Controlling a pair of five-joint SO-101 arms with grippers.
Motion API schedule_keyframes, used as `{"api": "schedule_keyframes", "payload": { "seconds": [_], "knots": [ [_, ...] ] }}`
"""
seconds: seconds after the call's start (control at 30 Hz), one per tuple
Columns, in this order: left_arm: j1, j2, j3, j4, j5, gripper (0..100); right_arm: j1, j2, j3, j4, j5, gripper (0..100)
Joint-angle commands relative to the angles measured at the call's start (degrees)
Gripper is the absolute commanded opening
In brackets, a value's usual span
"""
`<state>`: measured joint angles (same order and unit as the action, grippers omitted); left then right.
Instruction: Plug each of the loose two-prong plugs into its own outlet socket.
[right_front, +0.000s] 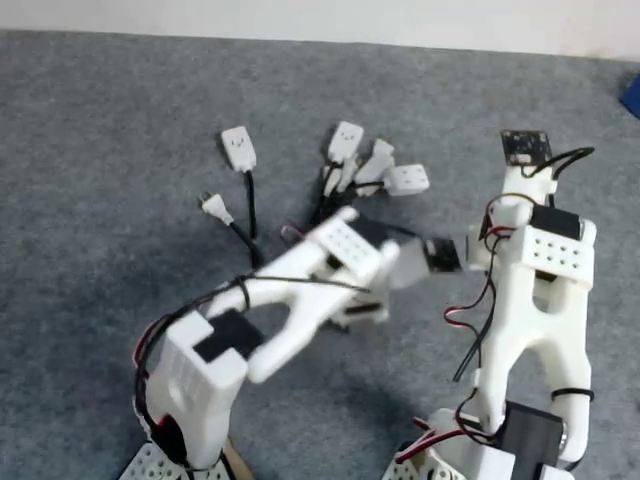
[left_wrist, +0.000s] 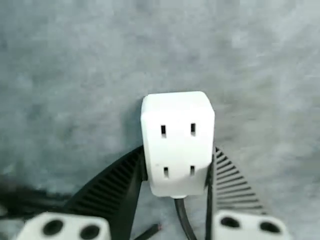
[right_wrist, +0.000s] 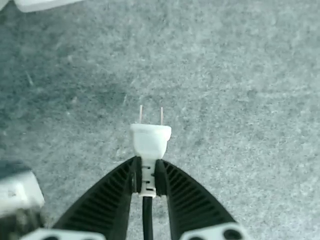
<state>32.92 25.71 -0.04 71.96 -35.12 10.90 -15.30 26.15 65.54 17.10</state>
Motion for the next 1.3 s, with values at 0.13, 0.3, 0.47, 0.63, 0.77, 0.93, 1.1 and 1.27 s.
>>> {"api": "schedule_keyframes", "payload": {
  "seconds": [0.13, 0.3, 0.47, 0.63, 0.77, 0.93, 1.1, 1.27],
  "knots": [
    [-7.34, -0.22, -8.66, 4.4, -3.16, 15, -1.01, -0.48, -0.13, -0.92, 0.79, 0.8],
    [-6.64, -0.13, -8.31, 4.48, -3.08, 19, -2.42, -0.48, -0.04, -0.84, 0.79, 0.8],
    [-4.18, -0.22, -5.85, 4.84, -3.08, 38, -2.51, -0.48, -0.04, -0.75, 0.79, 0.8],
    [-1.19, -0.75, -5.67, 6.15, -1.49, 40, -2.68, -0.48, -0.04, -0.57, 2.11, 0.8],
    [-3.3, -2.33, -6.37, 6.95, 0.18, 40, -2.68, -0.48, -0.04, -0.48, 2.29, 0.8],
    [-8.13, -7.69, -6.55, 8.97, 1.14, 40, -3.47, -0.48, -0.04, -0.48, 2.37, 0.8],
    [-13.14, -13.76, -6.2, 8.97, 4.75, 40, -4.97, -0.48, -0.31, -0.4, 2.2, 0.8],
    [-20.88, -19.03, -5.85, 10.64, 19.43, 31, -14.2, -0.48, -3.65, 0.13, 2.02, 0.8]
  ]
}}
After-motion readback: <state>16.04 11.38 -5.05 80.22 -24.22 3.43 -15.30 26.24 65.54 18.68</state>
